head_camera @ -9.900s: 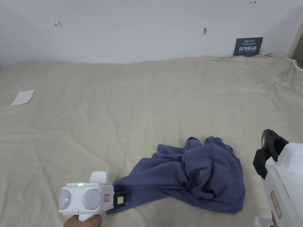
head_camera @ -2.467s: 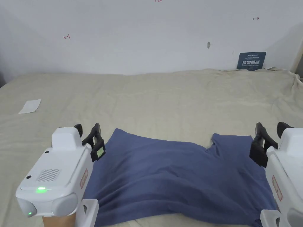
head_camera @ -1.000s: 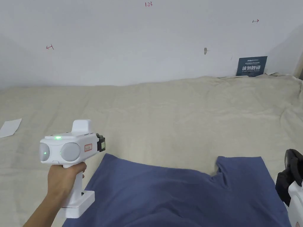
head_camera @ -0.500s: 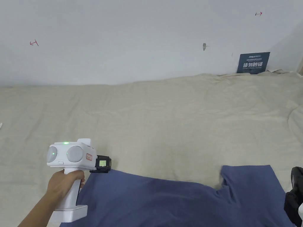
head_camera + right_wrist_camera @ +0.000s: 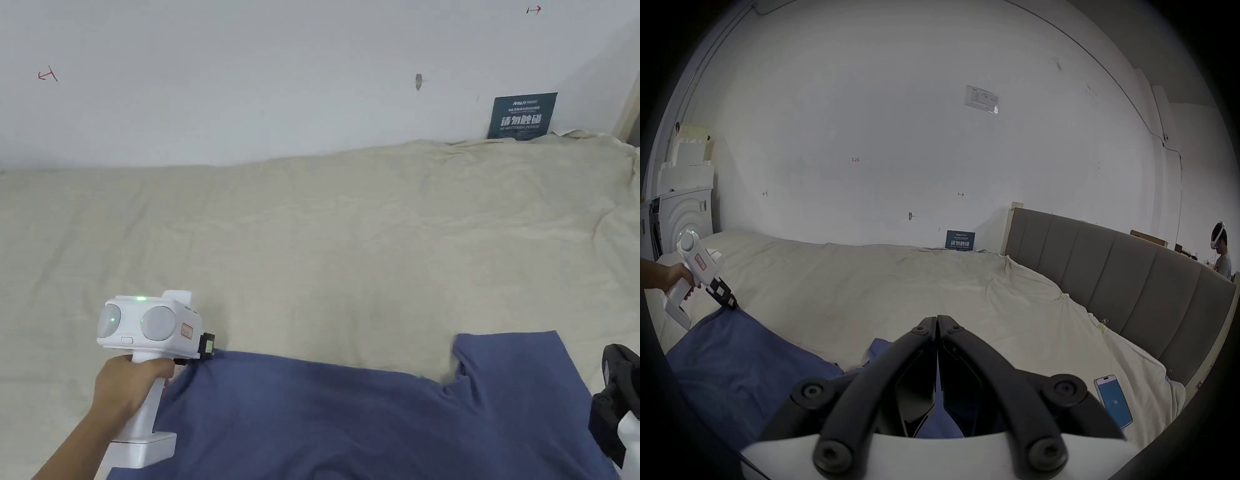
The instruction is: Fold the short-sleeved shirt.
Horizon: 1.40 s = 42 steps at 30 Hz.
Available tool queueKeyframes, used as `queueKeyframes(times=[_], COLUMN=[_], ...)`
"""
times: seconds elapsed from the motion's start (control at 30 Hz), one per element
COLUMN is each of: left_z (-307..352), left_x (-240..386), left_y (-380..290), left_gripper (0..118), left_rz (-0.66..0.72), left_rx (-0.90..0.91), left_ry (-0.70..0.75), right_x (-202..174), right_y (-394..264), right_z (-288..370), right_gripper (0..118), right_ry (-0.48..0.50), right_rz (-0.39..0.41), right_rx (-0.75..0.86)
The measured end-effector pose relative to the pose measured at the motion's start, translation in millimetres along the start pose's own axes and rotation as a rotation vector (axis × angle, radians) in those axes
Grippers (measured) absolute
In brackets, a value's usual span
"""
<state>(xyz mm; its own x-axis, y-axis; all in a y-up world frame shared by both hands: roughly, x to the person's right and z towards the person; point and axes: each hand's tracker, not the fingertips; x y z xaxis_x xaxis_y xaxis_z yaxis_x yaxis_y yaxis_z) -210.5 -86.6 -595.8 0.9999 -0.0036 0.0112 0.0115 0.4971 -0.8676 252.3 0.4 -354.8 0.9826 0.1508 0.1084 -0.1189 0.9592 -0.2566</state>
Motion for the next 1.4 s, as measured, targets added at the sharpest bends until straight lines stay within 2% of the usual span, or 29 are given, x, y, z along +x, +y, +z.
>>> queueKeyframes(times=[0.2,0.33,0.47,0.6,0.67,0.7,0.73,0.77,0.83,0.87,1.1,1.13,1.17,1.27,1.3,1.33,1.4], left_z=[35,73,105,125,131,133,135,136,135,136,134,135,135,133,134,127,127], left_x=[2,2,4,5,5,6,6,7,5,5,3,4,4,2,2,-4,-6], left_y=[-7,-20,-34,-45,-48,-50,-52,-54,-54,-55,-57,-58,-58,-59,-59,-60,-61], left_gripper=[1,1,1,1,1,1,1,1,1,1,1,1,1,1,1,1,1], left_rz=[0.024,0.014,0.018,0.029,0.027,0.024,0.023,0.022,0.024,0.024,0.025,0.024,0.022,0.022,0.023,0.025,0.029], left_rx=[0.087,0.152,0.188,0.206,0.207,0.210,0.211,0.210,0.208,0.207,0.205,0.204,0.203,0.200,0.200,0.199,0.198], left_ry=[-0.017,-0.039,-0.052,-0.062,-0.062,-0.061,-0.060,-0.060,-0.062,-0.061,-0.057,-0.056,-0.056,-0.053,-0.053,-0.053,-0.051], right_x=[13,29,37,43,43,43,42,42,42,40,31,34,33,32,32,32,34], right_y=[12,14,7,-6,-15,-19,-23,-26,-35,-38,-55,-56,-56,-55,-55,-56,-56], right_z=[-24,-66,-115,-150,-165,-169,-170,-174,-179,-179,-187,-188,-189,-186,-186,-185,-181], right_gripper=[0,0,0,1,5,18,45,67,95,98,95,87,70,41,15,7,5], right_ry=[0.037,0.085,0.117,0.136,0.136,0.113,0.083,0.094,0.108,0.100,0.040,0.041,0.047,0.065,0.063,0.088,0.083], right_rz=[-0.046,-0.079,-0.065,-0.171,-0.161,-0.167,-0.188,-0.208,-0.226,-0.216,-0.180,-0.179,-0.179,-0.167,-0.160,-0.175,-0.186], right_rx=[-0.068,-0.196,-0.324,-0.472,-0.537,-0.543,-0.570,-0.611,-0.662,-0.661,-0.756,-0.762,-0.773,-0.777,-0.782,-0.780,-0.785])
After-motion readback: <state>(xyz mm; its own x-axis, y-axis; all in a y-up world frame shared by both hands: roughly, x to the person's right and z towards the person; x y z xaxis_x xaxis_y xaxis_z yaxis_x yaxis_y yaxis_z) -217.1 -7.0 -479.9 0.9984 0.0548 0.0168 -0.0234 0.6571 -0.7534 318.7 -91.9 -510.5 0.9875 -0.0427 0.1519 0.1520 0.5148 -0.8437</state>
